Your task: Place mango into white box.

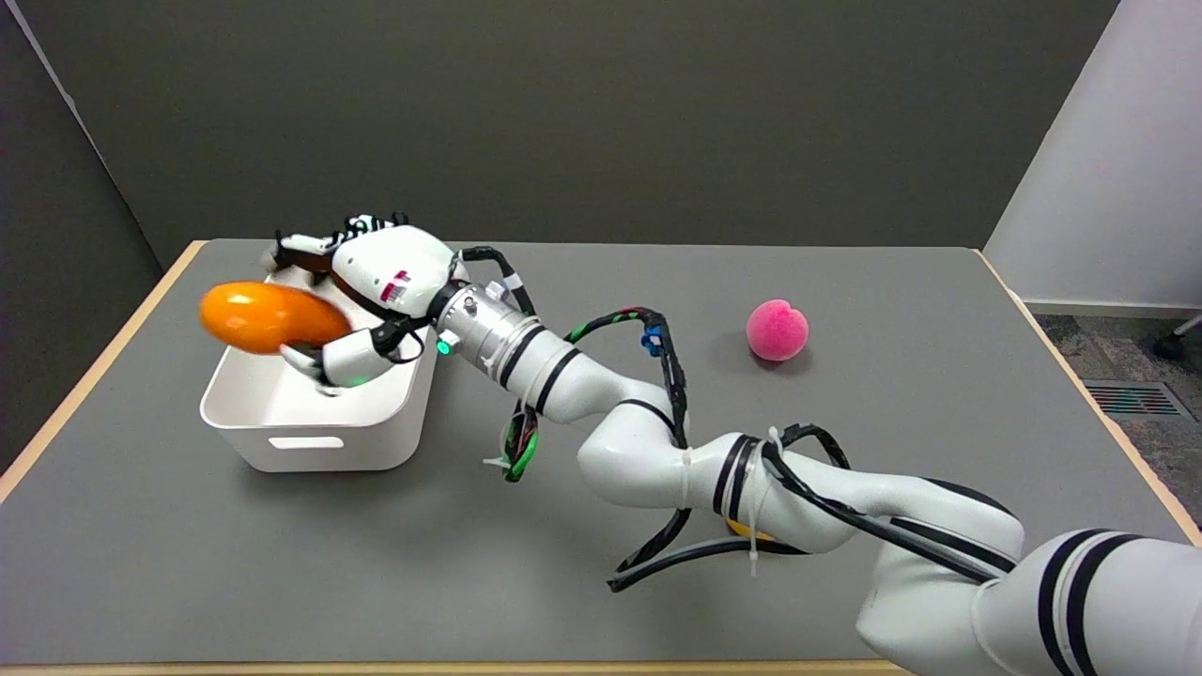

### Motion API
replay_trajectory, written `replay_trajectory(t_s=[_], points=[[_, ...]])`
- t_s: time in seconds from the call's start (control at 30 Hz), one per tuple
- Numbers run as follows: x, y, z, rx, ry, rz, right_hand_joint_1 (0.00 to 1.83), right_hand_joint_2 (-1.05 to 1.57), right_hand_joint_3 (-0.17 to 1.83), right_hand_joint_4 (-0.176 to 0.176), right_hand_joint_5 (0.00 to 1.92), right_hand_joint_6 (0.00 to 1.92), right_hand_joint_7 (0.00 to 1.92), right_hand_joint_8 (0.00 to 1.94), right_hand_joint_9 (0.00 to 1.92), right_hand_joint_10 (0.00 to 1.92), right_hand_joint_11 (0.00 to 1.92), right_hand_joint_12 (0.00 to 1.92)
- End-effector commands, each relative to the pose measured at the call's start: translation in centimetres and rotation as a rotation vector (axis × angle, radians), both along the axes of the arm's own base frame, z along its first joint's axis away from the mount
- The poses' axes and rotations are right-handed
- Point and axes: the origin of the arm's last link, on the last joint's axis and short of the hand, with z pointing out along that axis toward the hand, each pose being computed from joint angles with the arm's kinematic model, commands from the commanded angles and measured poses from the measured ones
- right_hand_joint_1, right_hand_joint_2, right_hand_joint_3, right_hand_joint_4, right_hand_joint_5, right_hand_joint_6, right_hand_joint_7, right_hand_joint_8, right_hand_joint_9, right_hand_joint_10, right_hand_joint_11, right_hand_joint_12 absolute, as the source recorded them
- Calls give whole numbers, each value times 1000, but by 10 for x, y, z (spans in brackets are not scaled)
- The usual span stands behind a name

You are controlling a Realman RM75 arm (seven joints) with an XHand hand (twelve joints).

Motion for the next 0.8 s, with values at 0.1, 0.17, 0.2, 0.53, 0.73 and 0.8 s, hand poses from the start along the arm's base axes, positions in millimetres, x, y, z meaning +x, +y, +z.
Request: replay_trajectory(t_s=[0.1, 0.17, 0.2, 0.53, 0.73, 0.8], points=[[-20, 0, 13, -16, -67, -165, 290, 603, 835, 40, 126, 331, 287, 322, 233, 771, 178, 1320], [-19, -2, 25, -38, -81, -162, 289, 602, 835, 39, 124, 331, 284, 320, 233, 770, 178, 1321], [-19, -2, 30, -46, -84, -160, 289, 603, 834, 38, 124, 331, 284, 320, 234, 772, 179, 1323], [3, 8, 179, -332, -349, -98, 338, 633, 842, 31, 175, 369, 379, 388, 297, 853, 209, 1353], [-1, 41, 291, -562, -621, 7, 362, 653, 837, 24, 190, 383, 409, 423, 323, 900, 225, 1375], [1, 54, 320, -603, -694, 44, 363, 654, 837, 22, 193, 386, 413, 428, 326, 905, 227, 1378]])
